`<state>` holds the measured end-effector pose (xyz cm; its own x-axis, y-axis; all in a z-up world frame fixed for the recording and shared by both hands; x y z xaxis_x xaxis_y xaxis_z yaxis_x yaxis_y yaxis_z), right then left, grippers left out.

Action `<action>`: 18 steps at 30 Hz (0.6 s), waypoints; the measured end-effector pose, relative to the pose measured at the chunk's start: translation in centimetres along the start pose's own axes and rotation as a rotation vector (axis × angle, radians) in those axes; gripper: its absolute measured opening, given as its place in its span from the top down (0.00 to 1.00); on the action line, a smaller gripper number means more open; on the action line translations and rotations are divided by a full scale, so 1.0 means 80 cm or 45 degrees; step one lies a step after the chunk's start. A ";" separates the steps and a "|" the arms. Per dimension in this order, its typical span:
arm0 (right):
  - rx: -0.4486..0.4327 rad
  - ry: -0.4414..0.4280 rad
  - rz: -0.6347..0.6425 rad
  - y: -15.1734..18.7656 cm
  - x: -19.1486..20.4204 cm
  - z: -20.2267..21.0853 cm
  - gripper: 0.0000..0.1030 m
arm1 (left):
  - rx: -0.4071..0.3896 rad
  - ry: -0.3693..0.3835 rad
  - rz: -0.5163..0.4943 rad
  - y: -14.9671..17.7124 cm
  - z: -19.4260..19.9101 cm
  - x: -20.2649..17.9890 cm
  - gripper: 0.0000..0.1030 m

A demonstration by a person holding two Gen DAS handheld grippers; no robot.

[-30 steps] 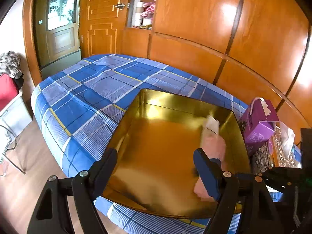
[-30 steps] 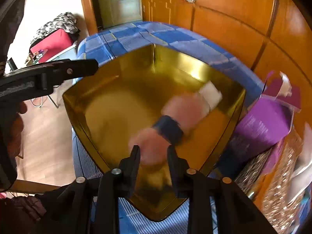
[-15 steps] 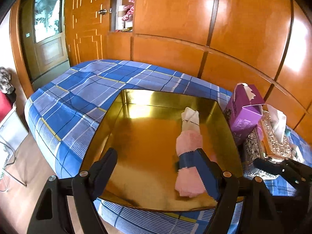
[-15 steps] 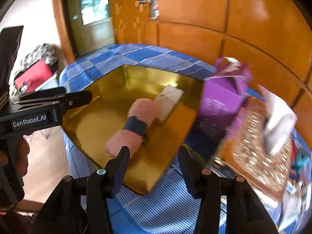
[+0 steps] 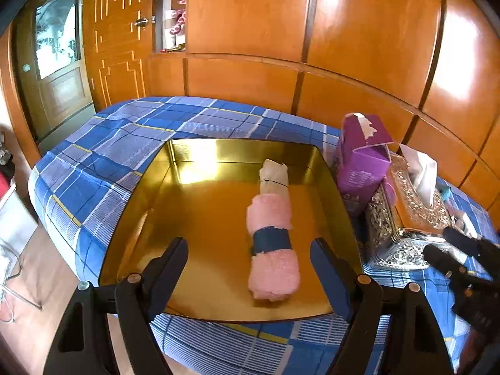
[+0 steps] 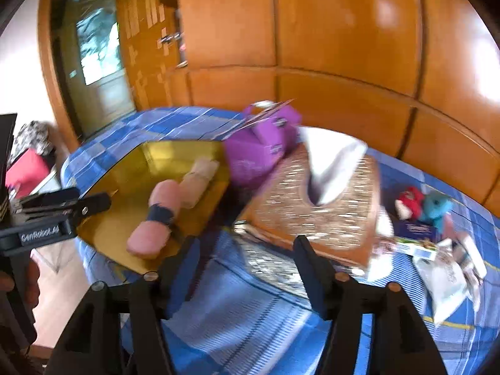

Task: Organize soft objects
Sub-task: 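Carry the pink towel roll into the gold tray and release it with the right tool, then grasp the white cloth with brown scrunchie using the left tool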

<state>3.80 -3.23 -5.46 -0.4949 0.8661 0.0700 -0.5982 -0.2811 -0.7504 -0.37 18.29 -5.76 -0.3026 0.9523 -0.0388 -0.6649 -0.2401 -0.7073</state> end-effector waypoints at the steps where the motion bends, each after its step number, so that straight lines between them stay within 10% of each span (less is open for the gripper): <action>1: -0.016 0.021 -0.015 0.001 -0.006 0.004 0.37 | 0.001 0.004 -0.004 0.001 0.000 -0.003 0.22; 18: -0.021 0.319 -0.436 0.076 -0.158 0.066 0.34 | -0.008 0.053 -0.134 -0.001 0.012 -0.047 0.17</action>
<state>3.07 -18.06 -7.45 -0.0997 0.9826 0.1569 -0.6903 0.0452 -0.7221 0.17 14.56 -4.88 -0.2026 0.9792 0.0066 -0.6870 -0.1374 -0.7136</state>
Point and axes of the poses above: each gripper's, at about its wrist camera, not at the fingertips, and z roughly against the way its jaws point, x to its left, y to its underside, the point moved 3 cm from there along -z, roughly the way its jaws point, and after that the axes turned 4 degrees about -y, right-handed, at the moved point
